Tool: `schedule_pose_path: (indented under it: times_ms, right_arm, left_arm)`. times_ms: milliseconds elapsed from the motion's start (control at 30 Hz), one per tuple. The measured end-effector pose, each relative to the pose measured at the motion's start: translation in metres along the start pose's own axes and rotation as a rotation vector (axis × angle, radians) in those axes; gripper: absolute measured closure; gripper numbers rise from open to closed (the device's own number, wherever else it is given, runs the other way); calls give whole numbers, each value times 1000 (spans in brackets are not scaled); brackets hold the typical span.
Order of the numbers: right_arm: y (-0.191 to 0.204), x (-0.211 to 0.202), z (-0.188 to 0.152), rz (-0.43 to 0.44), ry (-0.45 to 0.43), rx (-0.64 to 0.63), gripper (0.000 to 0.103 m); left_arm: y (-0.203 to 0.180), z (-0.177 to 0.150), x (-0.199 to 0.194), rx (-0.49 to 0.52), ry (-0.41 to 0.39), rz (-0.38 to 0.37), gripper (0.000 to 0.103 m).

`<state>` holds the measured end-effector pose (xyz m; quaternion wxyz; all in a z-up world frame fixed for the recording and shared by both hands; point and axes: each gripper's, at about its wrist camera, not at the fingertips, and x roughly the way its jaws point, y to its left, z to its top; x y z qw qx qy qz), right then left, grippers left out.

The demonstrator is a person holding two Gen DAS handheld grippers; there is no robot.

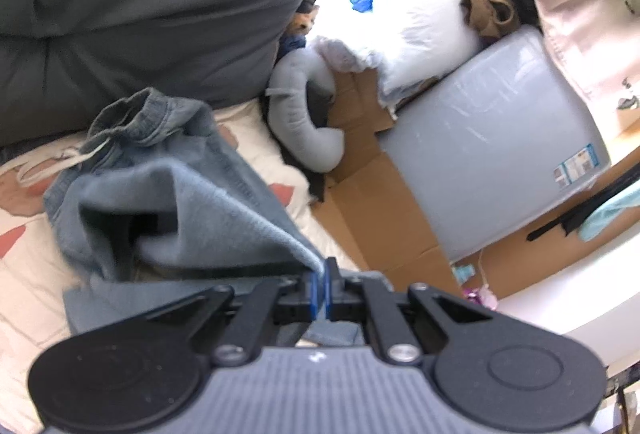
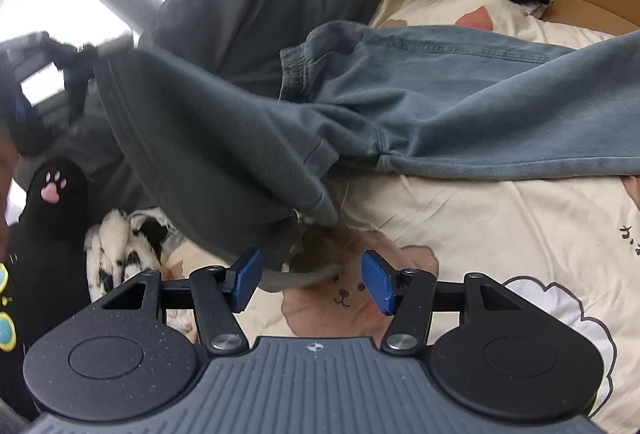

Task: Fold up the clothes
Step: 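Grasp the jeans leg hem with the right tool and lift it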

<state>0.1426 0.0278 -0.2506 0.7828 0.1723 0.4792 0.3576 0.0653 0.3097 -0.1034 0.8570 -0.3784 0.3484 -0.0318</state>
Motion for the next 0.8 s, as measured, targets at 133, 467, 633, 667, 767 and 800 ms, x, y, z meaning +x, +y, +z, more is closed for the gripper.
schedule_pose_path:
  times_ms: [133, 467, 633, 667, 767, 800]
  right_arm:
    - [9, 11, -7, 36, 37, -33, 41]
    - [30, 25, -7, -14, -4, -181, 41]
    - [29, 46, 1, -1, 36, -226, 40]
    - [28, 51, 1, 0, 41, -230, 40]
    - [27, 66, -1, 12, 56, -229, 40]
    - [28, 72, -3, 15, 65, -235, 40]
  left_arm:
    - [-3, 8, -4, -12, -16, -25, 100]
    - [5, 8, -7, -30, -16, -54, 100]
    - [14, 7, -11, -49, -12, -63, 100]
    - [16, 6, -12, -53, -11, -64, 100]
    - [20, 6, -13, -63, -9, -68, 100]
    - [21, 6, -14, -65, -9, -69, 100]
